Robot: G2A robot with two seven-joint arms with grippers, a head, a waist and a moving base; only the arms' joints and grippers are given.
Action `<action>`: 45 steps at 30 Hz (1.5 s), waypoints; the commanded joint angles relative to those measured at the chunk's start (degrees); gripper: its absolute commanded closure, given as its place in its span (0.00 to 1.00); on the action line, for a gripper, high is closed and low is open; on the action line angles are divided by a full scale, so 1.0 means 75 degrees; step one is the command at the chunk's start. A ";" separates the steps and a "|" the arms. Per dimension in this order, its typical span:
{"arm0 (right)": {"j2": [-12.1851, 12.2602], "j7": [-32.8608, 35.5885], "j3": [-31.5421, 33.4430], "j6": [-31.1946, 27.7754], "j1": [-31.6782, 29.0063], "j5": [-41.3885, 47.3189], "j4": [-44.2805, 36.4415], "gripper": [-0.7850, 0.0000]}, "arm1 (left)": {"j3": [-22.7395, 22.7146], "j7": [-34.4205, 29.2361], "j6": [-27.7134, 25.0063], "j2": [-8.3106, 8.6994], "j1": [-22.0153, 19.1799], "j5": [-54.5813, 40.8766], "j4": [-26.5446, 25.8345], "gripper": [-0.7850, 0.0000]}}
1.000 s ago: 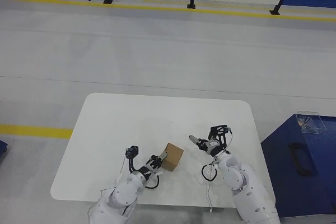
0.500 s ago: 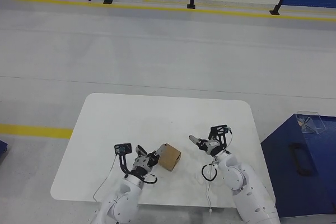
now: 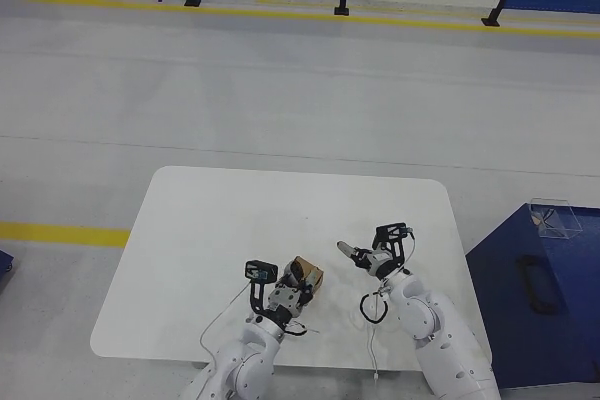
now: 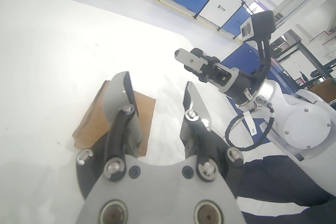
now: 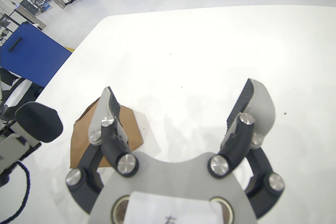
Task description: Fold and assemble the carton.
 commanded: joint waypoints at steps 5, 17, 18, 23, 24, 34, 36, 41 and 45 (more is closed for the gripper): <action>0.0000 0.0000 0.0000 0.0000 0.0000 0.0000 0.0000 0.00 | 0.0035 -0.0141 0.0023 0.0002 0.0014 0.0311 0.0215 1.00; 0.0000 0.0000 0.0000 0.0000 0.0000 0.0000 0.0000 0.00 | 0.0075 0.0012 0.0161 -0.0037 0.0075 0.0575 0.0282 1.00; 0.0000 0.0000 0.0000 0.0000 0.0000 0.0000 0.0000 0.00 | 0.0070 0.0053 0.0093 -0.0037 0.0107 0.0536 0.0237 1.00; 0.0000 0.0000 0.0000 0.0000 0.0000 0.0000 0.0000 0.00 | 0.0072 -0.0264 0.0341 -0.0047 0.0064 0.0719 0.0428 1.00; 0.0000 0.0000 0.0000 0.0000 0.0000 0.0000 0.0000 0.00 | 0.0084 -0.0321 0.0447 -0.0054 0.0011 0.0810 0.0501 1.00; 0.0000 0.0000 0.0000 0.0000 0.0000 0.0000 0.0000 0.00 | 0.0019 -0.0121 0.0200 -0.0084 0.0004 0.0710 0.0496 1.00; 0.0000 0.0000 0.0000 0.0000 0.0000 0.0000 0.0000 0.00 | 0.0031 -0.0359 0.0309 -0.0086 -0.0035 0.0803 0.0617 1.00; 0.0000 0.0000 0.0000 0.0000 0.0000 0.0000 0.0000 0.00 | -0.0070 0.0139 0.0073 -0.0109 -0.0028 0.0564 0.0412 1.00; 0.0000 0.0000 0.0000 0.0000 0.0000 0.0000 0.0000 0.00 | -0.0322 0.1307 -0.0869 -0.0067 0.0375 0.0136 -0.0231 1.00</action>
